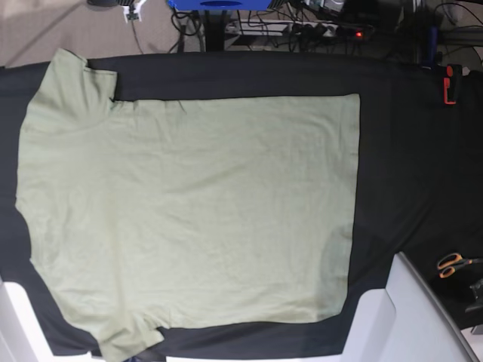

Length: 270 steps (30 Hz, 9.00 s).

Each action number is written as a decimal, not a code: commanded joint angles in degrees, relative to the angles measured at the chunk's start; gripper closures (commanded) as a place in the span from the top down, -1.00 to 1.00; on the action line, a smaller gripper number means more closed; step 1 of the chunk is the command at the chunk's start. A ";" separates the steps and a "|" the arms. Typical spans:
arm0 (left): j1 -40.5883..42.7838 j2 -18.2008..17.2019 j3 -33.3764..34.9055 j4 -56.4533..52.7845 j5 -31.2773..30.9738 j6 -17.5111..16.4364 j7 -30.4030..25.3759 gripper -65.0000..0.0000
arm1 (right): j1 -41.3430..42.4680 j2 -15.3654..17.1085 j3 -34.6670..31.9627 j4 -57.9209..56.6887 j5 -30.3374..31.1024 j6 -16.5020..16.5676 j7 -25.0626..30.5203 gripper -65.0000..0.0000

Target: Fold the T-shirt properly

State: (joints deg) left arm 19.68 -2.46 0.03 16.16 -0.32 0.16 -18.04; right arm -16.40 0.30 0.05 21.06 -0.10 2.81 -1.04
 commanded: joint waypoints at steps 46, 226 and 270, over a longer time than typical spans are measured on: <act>31.00 -8.05 -45.70 87.70 -41.84 -33.09 30.66 -0.58 | 0.18 7.57 55.90 55.12 35.57 37.19 -48.24 0.61; -32.12 -1.45 -25.31 44.80 -35.68 -15.94 59.41 -1.00 | 41.15 20.23 25.48 22.33 35.04 37.19 -37.34 -1.00; -41.62 -2.42 -20.03 25.81 -35.86 -15.94 34.35 -1.00 | 44.49 19.62 23.20 10.81 35.48 32.05 -13.60 -1.00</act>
State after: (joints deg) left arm -20.47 -4.62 -19.94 41.12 -35.24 -15.00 17.32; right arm 26.30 18.87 22.92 31.09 34.11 34.24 -16.43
